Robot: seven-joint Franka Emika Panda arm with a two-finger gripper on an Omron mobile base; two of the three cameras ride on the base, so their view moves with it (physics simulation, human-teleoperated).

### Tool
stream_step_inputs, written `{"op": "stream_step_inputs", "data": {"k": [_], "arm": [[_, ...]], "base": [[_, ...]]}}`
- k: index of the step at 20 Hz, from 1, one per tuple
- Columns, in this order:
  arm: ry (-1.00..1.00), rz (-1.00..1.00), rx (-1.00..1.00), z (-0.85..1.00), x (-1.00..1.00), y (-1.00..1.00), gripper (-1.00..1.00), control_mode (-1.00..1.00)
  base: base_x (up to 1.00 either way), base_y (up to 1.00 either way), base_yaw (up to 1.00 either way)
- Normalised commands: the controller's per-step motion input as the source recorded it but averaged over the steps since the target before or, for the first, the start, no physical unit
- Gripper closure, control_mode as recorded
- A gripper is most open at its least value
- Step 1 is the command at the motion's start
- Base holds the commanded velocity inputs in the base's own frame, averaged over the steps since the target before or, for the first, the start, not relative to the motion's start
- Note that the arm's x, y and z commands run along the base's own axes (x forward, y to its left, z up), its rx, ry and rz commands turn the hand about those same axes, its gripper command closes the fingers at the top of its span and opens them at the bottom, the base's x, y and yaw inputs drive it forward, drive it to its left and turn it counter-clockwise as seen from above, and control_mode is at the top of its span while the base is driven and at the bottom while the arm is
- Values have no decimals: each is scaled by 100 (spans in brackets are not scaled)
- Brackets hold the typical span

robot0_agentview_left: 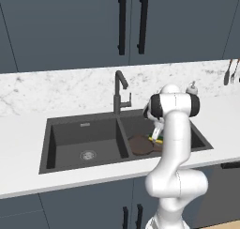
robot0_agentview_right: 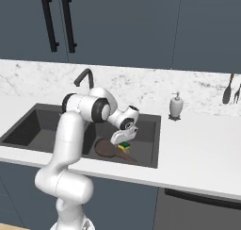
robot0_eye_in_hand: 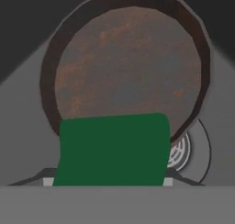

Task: Pick the pan and sponge and place them into the sink. Then turn on the water.

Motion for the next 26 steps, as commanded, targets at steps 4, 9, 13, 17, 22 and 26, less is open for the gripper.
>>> {"op": "stream_step_inputs", "data": {"k": [4, 9, 13, 17, 22, 26], "arm": [[0, 0, -2, -42, 15, 0, 100, -100], [0, 0, -2, -43, 28, 0, -100, -100], [0, 0, -1, -19, 7, 0, -100, -100], [0, 0, 0, -2, 0, 0, -100, -100], [-3, 0, 0, 18, -22, 0, -100, -100], [-8, 0, 0, 39, -29, 0, -100, -100]], "base": [[0, 0, 0], [0, 0, 0], [0, 0, 0], [0, 0, 0], [0, 0, 0], [0, 0, 0]]}}
